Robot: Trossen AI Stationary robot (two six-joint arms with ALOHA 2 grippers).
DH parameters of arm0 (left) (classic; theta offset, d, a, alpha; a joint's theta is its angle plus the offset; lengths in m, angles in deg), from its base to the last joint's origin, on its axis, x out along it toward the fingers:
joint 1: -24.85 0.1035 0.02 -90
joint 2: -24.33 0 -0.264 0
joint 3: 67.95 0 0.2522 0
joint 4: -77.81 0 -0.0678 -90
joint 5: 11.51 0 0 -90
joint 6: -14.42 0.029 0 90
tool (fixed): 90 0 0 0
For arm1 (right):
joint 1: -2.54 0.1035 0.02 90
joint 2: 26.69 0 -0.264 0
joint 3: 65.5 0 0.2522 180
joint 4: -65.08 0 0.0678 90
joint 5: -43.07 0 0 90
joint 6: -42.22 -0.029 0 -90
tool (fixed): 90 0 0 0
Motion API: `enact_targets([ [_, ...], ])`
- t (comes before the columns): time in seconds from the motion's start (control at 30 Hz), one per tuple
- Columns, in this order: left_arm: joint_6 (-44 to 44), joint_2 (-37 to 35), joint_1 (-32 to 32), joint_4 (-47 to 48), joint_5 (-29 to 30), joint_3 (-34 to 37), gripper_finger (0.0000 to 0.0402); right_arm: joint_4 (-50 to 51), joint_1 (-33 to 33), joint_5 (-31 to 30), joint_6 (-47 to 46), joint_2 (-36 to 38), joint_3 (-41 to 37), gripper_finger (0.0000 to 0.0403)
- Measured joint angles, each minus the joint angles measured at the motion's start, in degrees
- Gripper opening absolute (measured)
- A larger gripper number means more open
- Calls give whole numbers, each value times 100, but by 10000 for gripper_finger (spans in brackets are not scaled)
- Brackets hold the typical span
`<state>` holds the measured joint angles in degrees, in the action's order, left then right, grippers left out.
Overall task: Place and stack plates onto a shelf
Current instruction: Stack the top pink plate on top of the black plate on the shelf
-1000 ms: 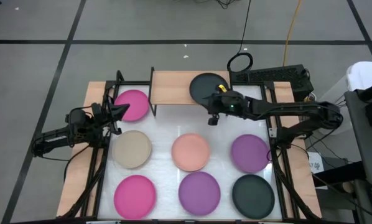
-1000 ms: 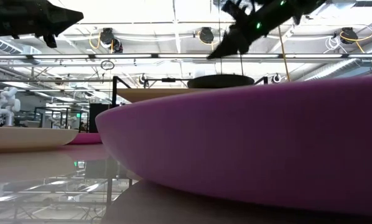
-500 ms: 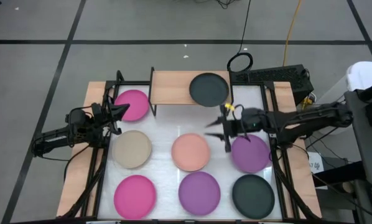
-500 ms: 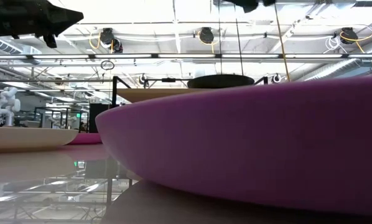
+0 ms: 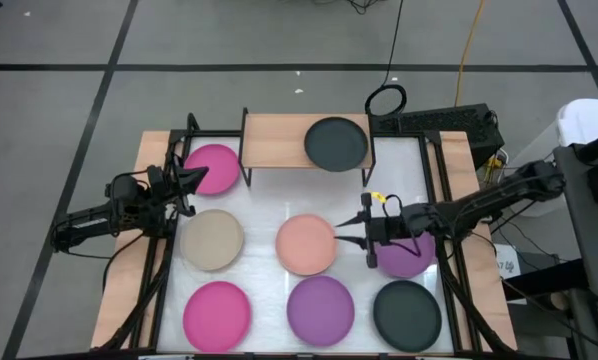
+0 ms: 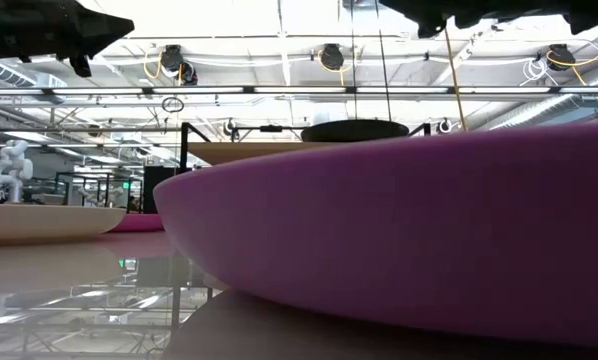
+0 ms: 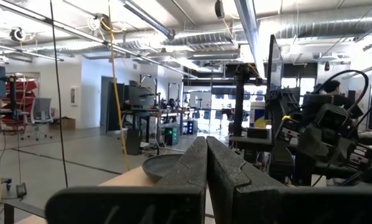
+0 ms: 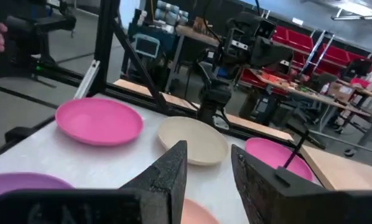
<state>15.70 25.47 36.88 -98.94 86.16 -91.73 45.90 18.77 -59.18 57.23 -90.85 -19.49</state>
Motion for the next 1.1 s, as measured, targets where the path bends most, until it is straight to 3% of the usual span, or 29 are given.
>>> enact_targets([
  [0.43, -18, 2, 0, -607, 0, -2, 4, -25, 2, 11, -77, 0, -2, 110],
  [0.77, -1060, 13, -7, -587, -51, -2, 4, -24, 2, 22, -245, 0, -2, 110],
  [0.9, -1092, 14, -7, -548, -52, -1, 4, -23, 2, 22, -253, 0, -2, 110],
  [1.0, -1057, 148, -7, -1041, -18, -15, 4, -23, 2, 22, -249, 0, -2, 110],
  [1.1, -967, 468, -35, -766, -587, -361, 4, -24, 1, 19, -231, 0, -1, 110],
])
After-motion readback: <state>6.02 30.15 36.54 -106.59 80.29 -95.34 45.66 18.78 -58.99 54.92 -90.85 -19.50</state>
